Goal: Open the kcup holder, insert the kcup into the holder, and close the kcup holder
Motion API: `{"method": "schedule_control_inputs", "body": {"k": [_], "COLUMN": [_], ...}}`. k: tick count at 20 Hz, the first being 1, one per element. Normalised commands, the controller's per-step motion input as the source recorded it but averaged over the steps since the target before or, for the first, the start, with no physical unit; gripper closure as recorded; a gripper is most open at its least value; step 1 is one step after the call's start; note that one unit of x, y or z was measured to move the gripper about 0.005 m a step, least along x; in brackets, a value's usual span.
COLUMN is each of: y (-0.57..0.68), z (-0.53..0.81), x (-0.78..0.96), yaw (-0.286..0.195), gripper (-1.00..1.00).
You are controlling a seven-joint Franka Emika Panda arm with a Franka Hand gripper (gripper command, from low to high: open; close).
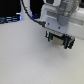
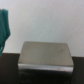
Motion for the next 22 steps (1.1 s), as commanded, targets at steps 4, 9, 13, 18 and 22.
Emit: {"method": "schedule_control_inputs", "body": {"k": [4,9,13,18,22], "y": [0.16,0.29,0.45,0.44,0.45], "z": [-0.18,-0.03,0.02,0.01,0.01], "x": [0.01,-0.24,-0.29,-0.45,-0.56], "yaw": [0.242,0.179,0.123,0.108,0.111], "gripper": [-1.0,-1.0,-1.0,-1.0,-1.0]}}
